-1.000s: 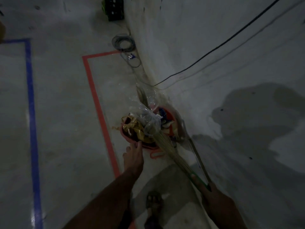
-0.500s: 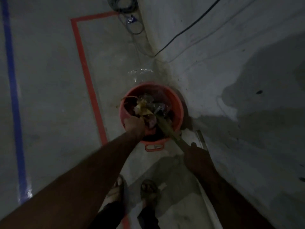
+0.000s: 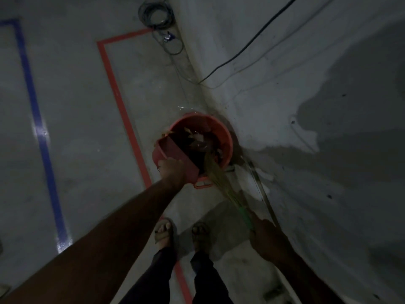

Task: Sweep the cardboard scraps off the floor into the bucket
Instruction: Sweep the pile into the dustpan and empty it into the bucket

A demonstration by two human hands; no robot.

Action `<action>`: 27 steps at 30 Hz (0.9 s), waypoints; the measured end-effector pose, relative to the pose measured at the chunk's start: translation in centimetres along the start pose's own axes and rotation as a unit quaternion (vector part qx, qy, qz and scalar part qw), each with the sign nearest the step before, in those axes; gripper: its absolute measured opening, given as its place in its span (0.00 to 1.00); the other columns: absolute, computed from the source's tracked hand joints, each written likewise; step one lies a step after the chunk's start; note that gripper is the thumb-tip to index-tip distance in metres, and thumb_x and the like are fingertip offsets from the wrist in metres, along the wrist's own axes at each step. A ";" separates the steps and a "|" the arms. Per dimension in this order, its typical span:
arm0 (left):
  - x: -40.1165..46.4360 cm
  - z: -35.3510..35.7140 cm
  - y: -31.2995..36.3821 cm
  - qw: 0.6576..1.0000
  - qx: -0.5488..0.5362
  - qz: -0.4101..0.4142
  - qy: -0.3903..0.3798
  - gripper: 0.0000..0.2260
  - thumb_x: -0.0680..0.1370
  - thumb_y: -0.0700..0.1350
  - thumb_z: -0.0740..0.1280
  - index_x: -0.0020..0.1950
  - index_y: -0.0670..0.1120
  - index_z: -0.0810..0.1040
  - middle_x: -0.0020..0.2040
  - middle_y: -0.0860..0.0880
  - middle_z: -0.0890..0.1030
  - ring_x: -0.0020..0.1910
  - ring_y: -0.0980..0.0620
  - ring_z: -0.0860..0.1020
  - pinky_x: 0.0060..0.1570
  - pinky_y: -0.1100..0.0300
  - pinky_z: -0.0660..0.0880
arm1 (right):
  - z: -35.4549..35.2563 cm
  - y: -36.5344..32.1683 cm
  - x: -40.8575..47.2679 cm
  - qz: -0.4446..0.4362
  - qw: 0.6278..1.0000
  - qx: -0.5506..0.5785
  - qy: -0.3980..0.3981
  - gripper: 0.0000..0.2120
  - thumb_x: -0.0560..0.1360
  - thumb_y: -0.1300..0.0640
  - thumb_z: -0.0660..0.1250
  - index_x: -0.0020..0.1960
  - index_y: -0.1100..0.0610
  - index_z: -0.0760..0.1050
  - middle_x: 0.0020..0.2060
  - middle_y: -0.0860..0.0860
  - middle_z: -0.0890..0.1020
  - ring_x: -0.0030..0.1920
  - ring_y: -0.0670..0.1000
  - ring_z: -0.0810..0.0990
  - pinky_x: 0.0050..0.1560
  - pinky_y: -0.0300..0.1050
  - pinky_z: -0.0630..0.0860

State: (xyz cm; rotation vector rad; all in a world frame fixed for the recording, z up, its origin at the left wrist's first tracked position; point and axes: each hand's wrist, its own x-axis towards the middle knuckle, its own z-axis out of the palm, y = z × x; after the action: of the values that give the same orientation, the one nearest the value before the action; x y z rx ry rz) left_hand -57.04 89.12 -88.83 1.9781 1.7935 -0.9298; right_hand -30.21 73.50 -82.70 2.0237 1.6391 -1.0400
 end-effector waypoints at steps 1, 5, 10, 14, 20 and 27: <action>-0.8 -0.1 -0.4 1.000 -0.014 0.003 0.015 0.08 0.82 0.49 0.63 0.58 0.49 0.78 0.53 0.48 0.81 0.53 0.47 0.80 0.42 0.55 0.67 | -0.3 0.1 -1.2 -0.011 1.000 0.003 -0.012 0.31 0.83 0.52 0.56 0.75 0.37 0.39 0.47 0.48 0.72 0.34 0.42 0.64 0.30 0.35 0.60; -5.5 -0.3 -1.7 0.999 -0.028 -0.005 0.023 0.12 0.82 0.48 0.61 0.65 0.48 0.74 0.60 0.46 0.80 0.58 0.45 0.79 0.46 0.54 0.67 | 0.0 0.3 -6.2 -0.025 0.999 0.002 -0.028 0.32 0.82 0.52 0.57 0.75 0.37 0.38 0.51 0.49 0.76 0.36 0.41 0.68 0.32 0.34 0.63; -9.7 -0.4 -3.6 0.996 -0.081 -0.025 0.041 0.21 0.81 0.59 0.64 0.68 0.48 0.73 0.63 0.43 0.78 0.60 0.43 0.78 0.53 0.52 0.75 | 0.2 0.5 -12.2 -0.047 0.999 0.009 0.006 0.34 0.82 0.51 0.58 0.76 0.41 0.37 0.44 0.43 0.70 0.36 0.40 0.67 0.30 0.31 0.63; -13.1 -0.4 -4.5 0.994 -0.075 -0.034 0.074 0.23 0.83 0.52 0.59 0.77 0.46 0.62 0.70 0.42 0.73 0.65 0.43 0.76 0.57 0.51 0.72 | 0.3 1.1 -14.9 -0.086 0.994 -0.030 0.063 0.31 0.75 0.52 0.69 0.77 0.45 0.64 0.40 0.45 0.76 0.27 0.38 0.60 0.24 0.28 0.54; -17.6 1.9 -6.5 0.988 -0.082 -0.092 0.097 0.27 0.84 0.45 0.56 0.82 0.45 0.53 0.75 0.38 0.66 0.65 0.40 0.75 0.59 0.51 0.71 | 1.3 1.8 -13.6 -0.176 0.969 -0.054 0.167 0.30 0.78 0.48 0.56 0.79 0.42 0.55 0.50 0.58 0.80 0.34 0.52 0.79 0.27 0.42 0.72; -25.7 5.0 -8.7 0.945 -0.178 -0.212 0.174 0.24 0.80 0.40 0.59 0.77 0.43 0.65 0.64 0.38 0.74 0.55 0.38 0.77 0.49 0.47 0.74 | 0.4 -1.9 -11.0 -0.238 0.951 -0.092 0.173 0.30 0.81 0.50 0.59 0.80 0.42 0.52 0.45 0.54 0.75 0.35 0.56 0.77 0.32 0.48 0.70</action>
State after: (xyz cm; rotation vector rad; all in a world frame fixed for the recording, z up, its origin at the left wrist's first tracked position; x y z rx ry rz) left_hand -66.83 67.84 -74.29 1.6301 2.4442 -0.3229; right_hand -32.90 66.08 -74.73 1.8038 2.3922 -0.6489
